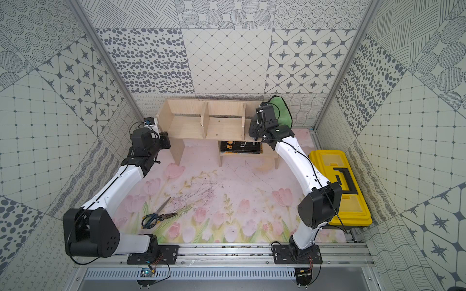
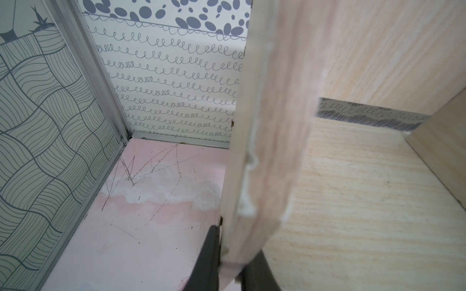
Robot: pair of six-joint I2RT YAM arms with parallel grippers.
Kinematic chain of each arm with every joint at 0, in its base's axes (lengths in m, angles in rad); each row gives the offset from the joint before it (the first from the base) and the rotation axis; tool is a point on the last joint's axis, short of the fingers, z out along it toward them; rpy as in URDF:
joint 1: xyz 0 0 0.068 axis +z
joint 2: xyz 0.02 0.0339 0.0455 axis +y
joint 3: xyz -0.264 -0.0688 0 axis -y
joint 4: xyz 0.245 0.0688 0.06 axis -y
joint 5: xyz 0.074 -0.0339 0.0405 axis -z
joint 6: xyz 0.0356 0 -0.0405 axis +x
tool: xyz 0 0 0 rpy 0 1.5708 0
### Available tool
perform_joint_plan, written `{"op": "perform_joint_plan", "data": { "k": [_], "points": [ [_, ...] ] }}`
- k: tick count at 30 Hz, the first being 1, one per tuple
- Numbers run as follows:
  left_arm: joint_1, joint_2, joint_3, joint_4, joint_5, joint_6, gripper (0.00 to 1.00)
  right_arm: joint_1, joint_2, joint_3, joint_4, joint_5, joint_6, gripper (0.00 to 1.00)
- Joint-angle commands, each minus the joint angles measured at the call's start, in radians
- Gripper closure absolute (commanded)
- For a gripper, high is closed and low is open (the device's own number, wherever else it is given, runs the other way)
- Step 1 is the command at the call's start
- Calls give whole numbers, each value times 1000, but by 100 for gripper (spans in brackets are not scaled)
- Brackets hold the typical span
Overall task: Wipe the bookshelf clean with a cloth
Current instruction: Wipe the dust from the shelf.
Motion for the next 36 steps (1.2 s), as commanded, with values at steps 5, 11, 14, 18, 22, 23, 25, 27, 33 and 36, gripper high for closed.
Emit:
{"op": "perform_joint_plan", "data": {
  "k": [5, 11, 14, 18, 22, 23, 25, 27, 33, 36],
  "points": [
    [5, 4, -6, -95, 166, -227, 100, 100, -23, 140, -212, 292, -79, 15],
    [4, 5, -8, -95, 168, -229, 100, 94, -13, 258, -247, 443, -142, 5],
    [4, 5, -8, -93, 169, -230, 100, 92, 31, 305, -246, 520, -205, 4],
    [6, 5, -7, -95, 168, -227, 100, 70, 96, 322, -246, 591, -263, 5],
    [5, 3, -7, -94, 164, -225, 100, 57, 102, 281, -246, 562, -254, 7],
    [5, 3, -8, -93, 164, -225, 100, 56, 102, 265, -247, 553, -247, 8],
    [6, 4, -8, -93, 165, -225, 100, 50, 102, 232, -245, 533, -229, 14],
    [5, 2, -8, -94, 164, -225, 100, 47, 105, 192, -241, 526, -210, 30],
    [5, 0, -10, -91, 163, -227, 100, 84, 34, 69, -144, 438, -223, 100],
    [6, 3, -8, -91, 163, -227, 100, 179, -16, 25, -54, 487, -297, 100]
  ]
}}
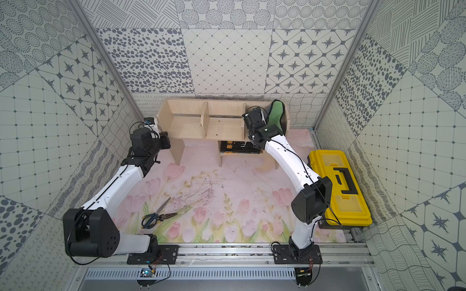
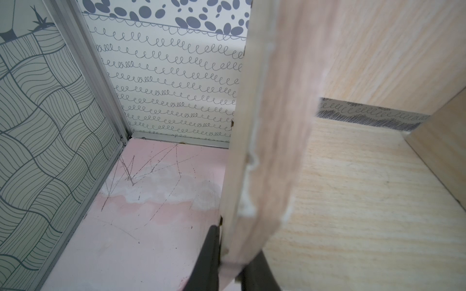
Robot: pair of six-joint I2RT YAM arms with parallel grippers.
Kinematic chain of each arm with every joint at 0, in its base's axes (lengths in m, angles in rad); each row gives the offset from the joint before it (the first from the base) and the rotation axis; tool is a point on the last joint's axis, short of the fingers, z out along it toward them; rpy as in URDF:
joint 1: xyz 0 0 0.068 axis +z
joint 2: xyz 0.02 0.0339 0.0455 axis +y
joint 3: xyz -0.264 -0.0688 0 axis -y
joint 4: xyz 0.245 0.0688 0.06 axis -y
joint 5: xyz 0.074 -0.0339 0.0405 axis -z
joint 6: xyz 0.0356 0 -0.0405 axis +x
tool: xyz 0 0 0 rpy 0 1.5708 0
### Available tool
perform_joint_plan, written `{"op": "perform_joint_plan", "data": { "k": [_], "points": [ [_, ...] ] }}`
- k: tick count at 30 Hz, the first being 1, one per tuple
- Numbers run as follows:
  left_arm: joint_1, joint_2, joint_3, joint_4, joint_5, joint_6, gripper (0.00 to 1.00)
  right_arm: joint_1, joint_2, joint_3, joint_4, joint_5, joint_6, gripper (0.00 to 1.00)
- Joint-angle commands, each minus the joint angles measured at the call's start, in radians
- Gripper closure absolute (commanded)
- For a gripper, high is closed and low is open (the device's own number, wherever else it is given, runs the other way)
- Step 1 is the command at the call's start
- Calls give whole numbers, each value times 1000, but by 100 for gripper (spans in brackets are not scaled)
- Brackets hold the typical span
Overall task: Wipe the bookshelf clean with a cloth
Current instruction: Wipe the dust from the shelf.
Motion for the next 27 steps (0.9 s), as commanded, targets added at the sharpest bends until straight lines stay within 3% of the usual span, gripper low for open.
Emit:
{"op": "perform_joint_plan", "data": {
  "k": [1, 3, 7, 12, 15, 16, 18, 19, 22, 23, 25, 27],
  "points": [
    [5, 4, -9, -91, 160, -227, 100, 99, -73, 2, 126, 32, -68, 100],
    [3, 4, -9, -91, 161, -226, 100, 111, -73, 36, 114, 57, -63, 100],
    [4, 3, -11, -91, 158, -225, 100, 48, -89, 42, 111, -60, 13, 100],
    [4, 1, -10, -89, 164, -228, 100, -126, -53, 36, 108, -259, 162, 100],
    [6, 1, -12, -88, 164, -228, 100, -203, -14, 44, 81, -309, 235, 100],
    [5, 0, -12, -87, 164, -228, 100, -208, -10, 44, 75, -320, 242, 94],
    [5, 1, -12, -86, 162, -228, 100, -199, -23, 9, 85, -349, 239, 61],
    [4, 3, -12, -86, 162, -228, 100, -190, -31, -9, 91, -348, 238, 51],
    [4, 7, -11, -86, 166, -231, 100, -154, -63, -80, 104, -327, 240, 34],
    [5, 7, -10, -85, 166, -231, 100, -145, -72, -106, 116, -327, 246, 24],
    [6, 9, -11, -84, 168, -235, 100, -139, -71, -133, 123, -328, 264, 19],
    [5, 9, -10, -83, 171, -237, 100, -137, -56, -134, 135, -360, 274, 25]
  ]
}}
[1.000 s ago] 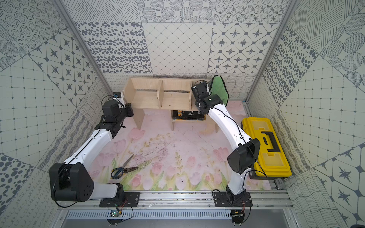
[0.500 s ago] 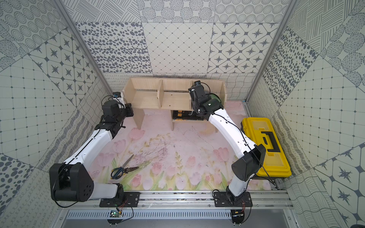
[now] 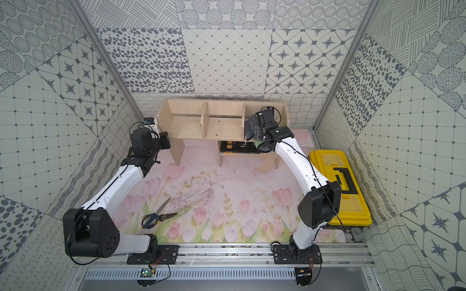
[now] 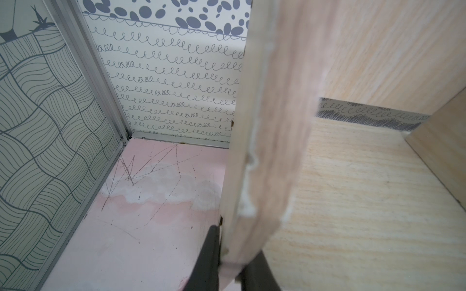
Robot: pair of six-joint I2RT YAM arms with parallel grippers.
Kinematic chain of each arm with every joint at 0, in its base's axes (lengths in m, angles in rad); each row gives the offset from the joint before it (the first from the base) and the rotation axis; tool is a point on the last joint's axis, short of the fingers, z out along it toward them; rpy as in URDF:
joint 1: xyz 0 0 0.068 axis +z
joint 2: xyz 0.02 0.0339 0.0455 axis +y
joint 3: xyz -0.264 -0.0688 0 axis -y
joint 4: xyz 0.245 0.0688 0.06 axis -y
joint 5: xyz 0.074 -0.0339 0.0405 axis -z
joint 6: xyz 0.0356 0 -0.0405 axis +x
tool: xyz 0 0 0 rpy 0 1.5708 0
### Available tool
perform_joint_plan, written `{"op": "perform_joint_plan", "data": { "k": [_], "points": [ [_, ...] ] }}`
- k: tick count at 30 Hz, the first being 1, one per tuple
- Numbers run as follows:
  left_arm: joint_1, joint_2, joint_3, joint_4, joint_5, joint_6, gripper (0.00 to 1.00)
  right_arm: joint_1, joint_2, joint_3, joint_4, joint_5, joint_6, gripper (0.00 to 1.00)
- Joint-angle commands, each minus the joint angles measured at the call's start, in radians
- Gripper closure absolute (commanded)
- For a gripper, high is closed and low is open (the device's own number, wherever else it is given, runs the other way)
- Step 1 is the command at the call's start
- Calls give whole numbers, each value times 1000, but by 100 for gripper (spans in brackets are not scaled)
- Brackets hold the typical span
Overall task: Wipe the bookshelf clean with a cloth
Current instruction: Wipe the dust from the shelf.
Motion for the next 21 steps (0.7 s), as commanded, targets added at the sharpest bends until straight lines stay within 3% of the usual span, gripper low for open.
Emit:
{"op": "perform_joint_plan", "data": {
  "k": [1, 3, 4, 5, 6, 7, 10, 15, 19, 21],
  "points": [
    [3, 9, -11, -85, 172, -236, 100, 12, 18, -21, -10, -67, 30, 26],
    [4, 8, -12, -85, 168, -233, 100, 26, 42, 12, -12, -59, 29, 28],
    [4, 8, -12, -84, 168, -232, 100, 33, 55, 37, -12, -53, 25, 39],
    [4, 8, -13, -84, 166, -232, 100, 37, 71, 70, -15, -50, 20, 61],
    [4, 9, -12, -84, 169, -234, 100, 40, 86, 101, -20, -46, 19, 76],
    [5, 9, -12, -84, 168, -234, 100, 40, 107, 147, -33, -38, 20, 86],
    [5, 9, -13, -83, 169, -234, 100, 40, 162, 277, -72, 3, 13, 100],
    [6, 10, -12, -82, 173, -238, 100, 38, 229, 473, -74, 70, -15, 100],
    [6, 11, -14, -79, 172, -236, 100, 46, 313, 667, -75, -43, -38, 100],
    [5, 9, -14, -79, 172, -231, 100, 66, 339, 732, -75, -39, -48, 100]
  ]
}}
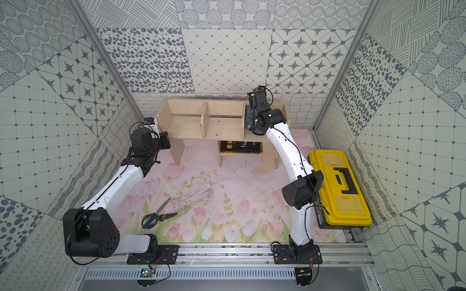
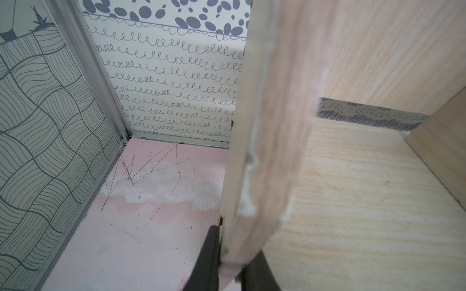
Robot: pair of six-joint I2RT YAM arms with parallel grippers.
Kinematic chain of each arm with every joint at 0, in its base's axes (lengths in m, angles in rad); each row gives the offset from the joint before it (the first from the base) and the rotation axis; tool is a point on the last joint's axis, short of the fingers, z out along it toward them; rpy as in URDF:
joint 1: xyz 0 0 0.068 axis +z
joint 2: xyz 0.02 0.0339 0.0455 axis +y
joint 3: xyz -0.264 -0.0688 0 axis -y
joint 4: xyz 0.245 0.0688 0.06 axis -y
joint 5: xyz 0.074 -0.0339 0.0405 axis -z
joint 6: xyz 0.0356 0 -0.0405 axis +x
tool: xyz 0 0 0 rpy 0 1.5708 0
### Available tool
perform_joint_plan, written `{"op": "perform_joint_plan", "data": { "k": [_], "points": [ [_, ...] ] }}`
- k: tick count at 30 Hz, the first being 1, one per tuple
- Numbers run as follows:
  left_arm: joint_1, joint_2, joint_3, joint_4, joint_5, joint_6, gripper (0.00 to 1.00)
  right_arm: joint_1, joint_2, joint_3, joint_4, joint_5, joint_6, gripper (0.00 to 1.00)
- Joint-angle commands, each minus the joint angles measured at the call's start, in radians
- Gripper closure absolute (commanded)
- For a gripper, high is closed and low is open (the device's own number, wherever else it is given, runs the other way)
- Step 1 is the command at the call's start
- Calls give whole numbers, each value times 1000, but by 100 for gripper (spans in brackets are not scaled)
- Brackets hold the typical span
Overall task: Wipe the bookshelf clean with a cloth
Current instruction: Wipe the dust from the shelf.
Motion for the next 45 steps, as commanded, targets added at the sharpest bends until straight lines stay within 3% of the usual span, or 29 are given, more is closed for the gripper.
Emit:
{"op": "perform_joint_plan", "data": {
  "k": [1, 5, 8, 13, 17, 22, 25, 29, 35, 41, 45],
  "points": [
    [4, 9, -15, -80, 171, -231, 100, 36, 35, 108, 46, -20, -36, 100],
    [5, 11, -15, -79, 172, -231, 100, 64, 41, 139, 47, 1, -47, 100],
    [5, 12, -14, -79, 175, -232, 100, 74, 24, 58, 47, 9, -43, 100],
    [5, 6, -17, -77, 176, -234, 100, 64, -101, -324, 144, 46, -2, 100],
    [5, 9, -17, -76, 182, -239, 100, 2, -278, -667, 280, -8, 76, 100],
    [5, 12, -17, -75, 186, -242, 100, -85, -410, -811, 293, -10, 75, 100],
    [6, 12, -17, -75, 182, -242, 100, -115, -436, -779, 273, 32, 22, 100],
    [5, 11, -17, -76, 179, -238, 100, -144, -401, -623, 236, 111, -55, 100],
    [5, 3, -15, -78, 183, -243, 100, -152, -260, -353, 220, -4, -97, 100],
    [5, 0, -14, -80, 172, -233, 100, -55, -60, -35, 142, -86, -112, 100],
    [4, 0, -17, -80, 167, -232, 100, 24, -8, 20, 126, -67, -131, 100]
  ]
}}
